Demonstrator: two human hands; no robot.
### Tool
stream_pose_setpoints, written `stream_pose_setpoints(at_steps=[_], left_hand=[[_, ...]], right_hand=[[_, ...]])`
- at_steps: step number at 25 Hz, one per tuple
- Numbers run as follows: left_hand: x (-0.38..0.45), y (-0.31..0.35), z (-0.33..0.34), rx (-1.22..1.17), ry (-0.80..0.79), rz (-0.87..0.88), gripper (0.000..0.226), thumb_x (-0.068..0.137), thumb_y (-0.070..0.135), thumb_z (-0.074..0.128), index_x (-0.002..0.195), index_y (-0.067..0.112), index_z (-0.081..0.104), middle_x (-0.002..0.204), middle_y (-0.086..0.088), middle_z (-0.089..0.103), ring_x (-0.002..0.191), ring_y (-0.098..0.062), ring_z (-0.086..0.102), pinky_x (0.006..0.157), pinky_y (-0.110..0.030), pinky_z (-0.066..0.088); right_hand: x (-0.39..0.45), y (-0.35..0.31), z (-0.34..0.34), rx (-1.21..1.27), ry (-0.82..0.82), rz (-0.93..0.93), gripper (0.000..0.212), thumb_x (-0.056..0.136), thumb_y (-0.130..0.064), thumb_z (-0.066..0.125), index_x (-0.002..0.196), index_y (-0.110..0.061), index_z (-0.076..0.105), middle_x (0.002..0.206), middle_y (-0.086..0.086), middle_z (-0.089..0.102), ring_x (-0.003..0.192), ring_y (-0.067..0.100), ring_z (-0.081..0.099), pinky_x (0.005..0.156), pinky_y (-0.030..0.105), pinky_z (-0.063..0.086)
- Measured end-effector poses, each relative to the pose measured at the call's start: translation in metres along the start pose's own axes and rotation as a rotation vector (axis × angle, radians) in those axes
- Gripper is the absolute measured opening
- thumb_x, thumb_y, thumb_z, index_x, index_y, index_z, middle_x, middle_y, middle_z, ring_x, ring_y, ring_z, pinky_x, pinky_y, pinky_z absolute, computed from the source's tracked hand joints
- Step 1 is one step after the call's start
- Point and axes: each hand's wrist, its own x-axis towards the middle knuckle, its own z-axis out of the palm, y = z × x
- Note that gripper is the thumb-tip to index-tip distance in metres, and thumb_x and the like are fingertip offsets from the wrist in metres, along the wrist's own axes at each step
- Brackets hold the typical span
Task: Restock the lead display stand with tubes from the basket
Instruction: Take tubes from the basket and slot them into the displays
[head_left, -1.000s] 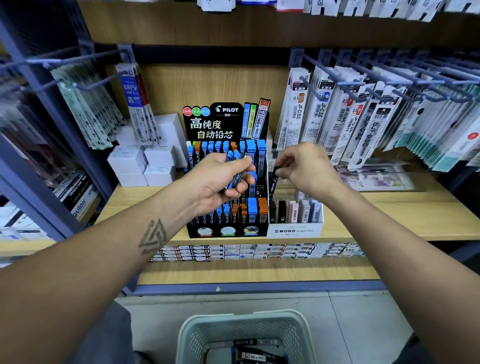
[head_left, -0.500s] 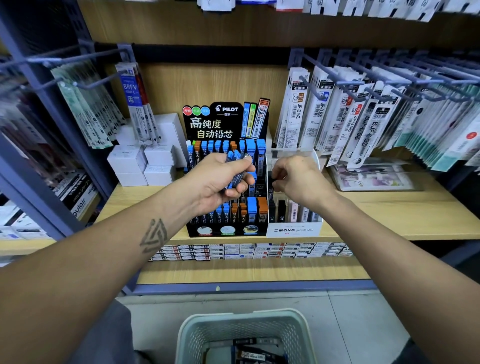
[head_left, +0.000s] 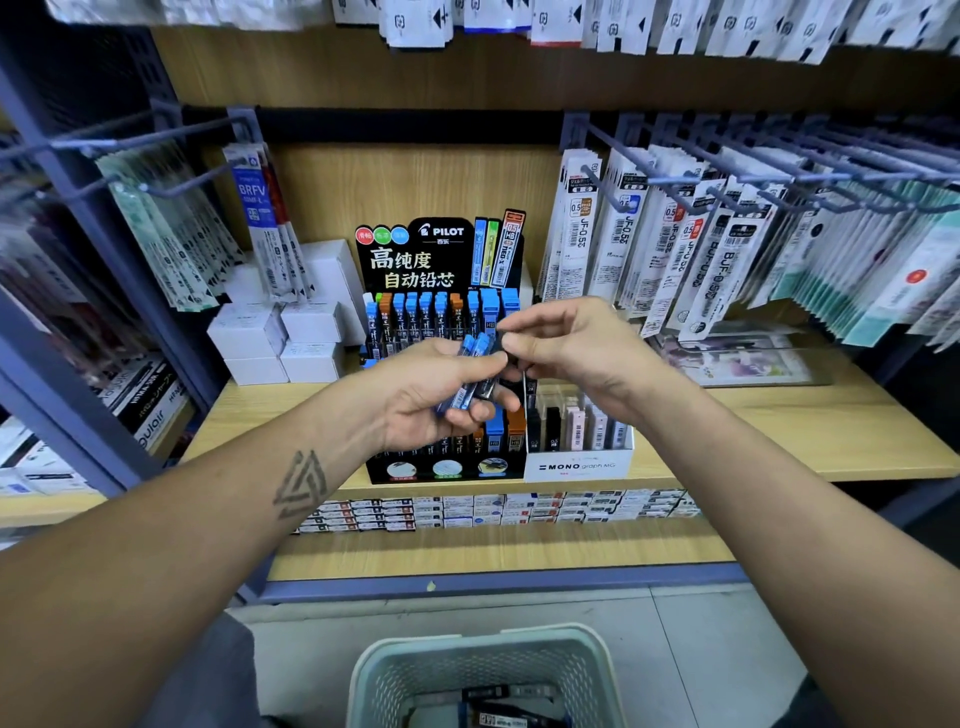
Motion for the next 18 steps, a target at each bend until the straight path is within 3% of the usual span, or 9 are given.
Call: stream_pose_setpoints(at_steps=[4,10,13,15,18], left_hand=[[-0.001,0.0,-0.004,-0.006,-0.008,-0.014,0.02,0.102,0.012,0.053,0.11,-0.005,0.061,0.085,-0.022,0.069,0.045,-0.01,0.04,0.032,-0.014,0.025],[-0.001,0.001,-0.011,-0.08,0.034,0.034,0.007,0.094,0.0,0.061,0.101,-0.001,0.06,0.085,-0.022,0.07,0.037,-0.003,0.034,0.03,-0.012,0.021],[0.004,0.0,-0.008,-0.068,0.093,0.081,0.024,0.089,-0.002,0.066,0.112,-0.007,0.061,0.085,-0.021,0.07,0.036,-0.002,0.035,0.03,-0.012,0.022],[0.007,-0.001,-0.005,-0.095,0.116,0.097,0.036,0.089,-0.002,0.066,0.124,-0.004,0.056,0.084,-0.021,0.07,0.036,-0.002,0.036,0.03,-0.012,0.021],[0.01,-0.001,-0.001,-0.11,0.09,0.088,0.03,0.092,-0.002,0.063,0.12,0.0,0.053,0.085,-0.022,0.071,0.035,-0.002,0.034,0.03,-0.012,0.02]], right_hand=[[0.001,-0.001,-0.009,0.115,0.11,0.042,0.023,0.083,0.012,0.069,0.103,0.002,0.071,0.073,0.01,0.071,0.066,0.018,0.067,0.065,0.025,0.059],[-0.002,-0.003,-0.016,0.235,0.038,0.013,0.026,0.084,0.016,0.064,0.106,0.004,0.07,0.086,0.016,0.074,0.079,0.025,0.073,0.078,0.031,0.062],[-0.004,-0.006,-0.021,0.276,0.019,0.001,0.029,0.086,0.019,0.06,0.111,0.009,0.068,0.096,0.019,0.073,0.09,0.027,0.072,0.086,0.036,0.06],[-0.004,-0.006,-0.025,0.261,0.005,-0.017,0.031,0.084,0.017,0.064,0.113,0.008,0.068,0.097,0.02,0.074,0.089,0.027,0.072,0.084,0.033,0.061],[-0.004,-0.006,-0.029,0.183,0.012,-0.041,0.028,0.08,0.01,0.071,0.107,0.004,0.071,0.088,0.017,0.074,0.079,0.024,0.072,0.074,0.027,0.059]])
